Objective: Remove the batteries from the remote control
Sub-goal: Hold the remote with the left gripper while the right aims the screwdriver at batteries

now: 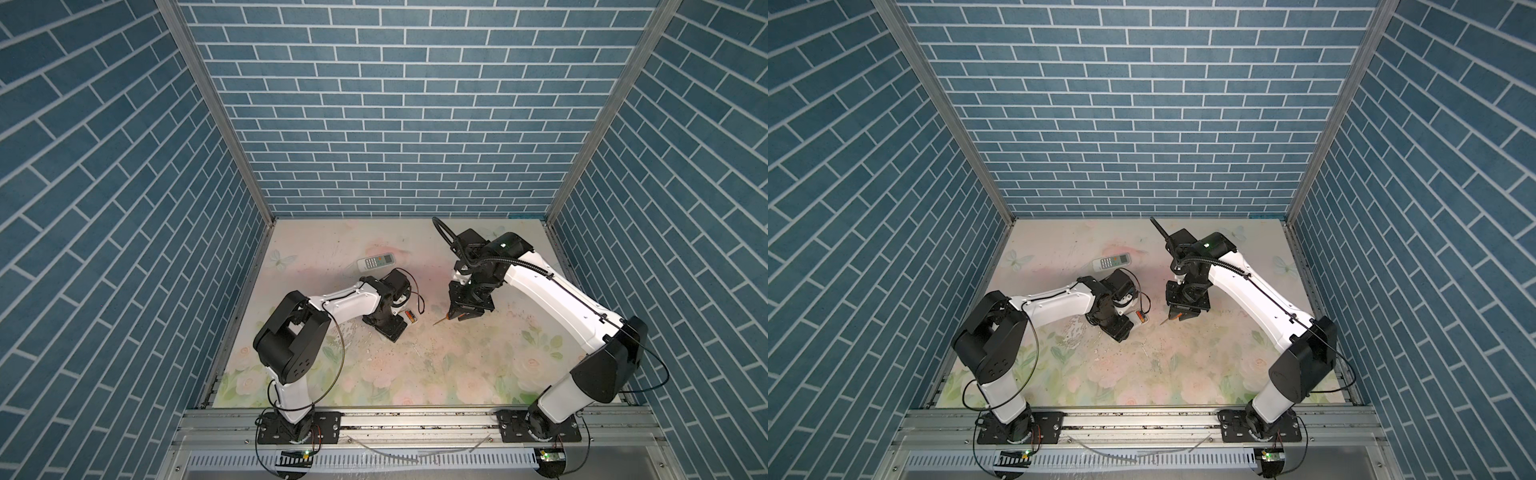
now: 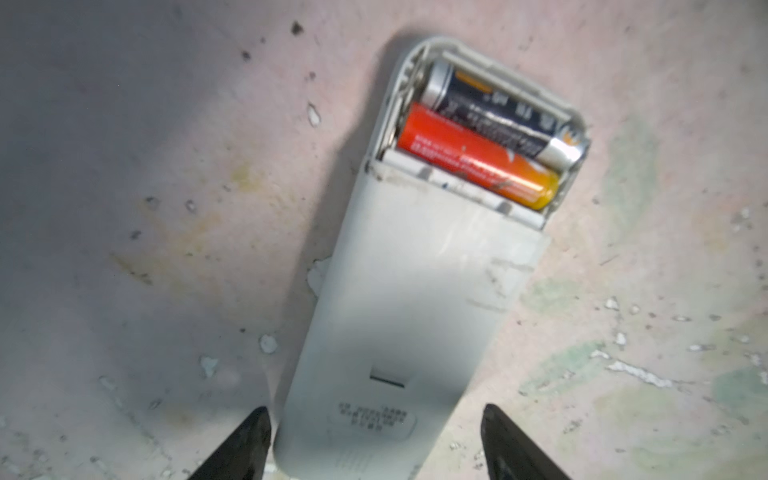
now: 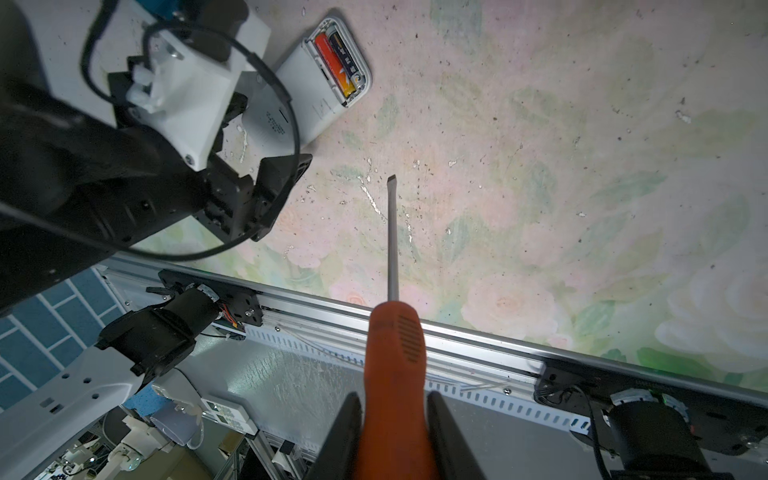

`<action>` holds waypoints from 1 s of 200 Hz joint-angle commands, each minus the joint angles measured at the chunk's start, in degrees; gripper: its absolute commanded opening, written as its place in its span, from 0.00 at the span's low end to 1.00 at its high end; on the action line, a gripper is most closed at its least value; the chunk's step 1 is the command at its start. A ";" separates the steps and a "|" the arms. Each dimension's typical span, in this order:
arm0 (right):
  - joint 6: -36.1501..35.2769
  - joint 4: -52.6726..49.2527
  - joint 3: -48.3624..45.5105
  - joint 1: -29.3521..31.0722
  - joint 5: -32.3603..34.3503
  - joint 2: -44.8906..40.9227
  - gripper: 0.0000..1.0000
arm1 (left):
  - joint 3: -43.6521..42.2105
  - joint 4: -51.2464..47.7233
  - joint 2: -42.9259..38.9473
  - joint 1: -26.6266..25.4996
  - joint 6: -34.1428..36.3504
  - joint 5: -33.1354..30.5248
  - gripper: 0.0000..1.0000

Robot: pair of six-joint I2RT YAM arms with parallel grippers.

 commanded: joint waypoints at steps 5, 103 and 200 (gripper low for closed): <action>-2.04 -1.48 3.66 0.00 0.44 1.39 0.00 | -1.72 0.21 -5.37 2.08 -4.37 0.44 0.77; -4.57 -0.53 8.86 0.79 1.37 8.78 0.00 | -9.57 12.26 -6.77 5.60 -17.13 7.08 0.50; -8.38 -0.34 12.52 2.13 2.11 15.21 0.00 | -11.73 15.12 -5.00 5.76 -15.88 7.65 0.50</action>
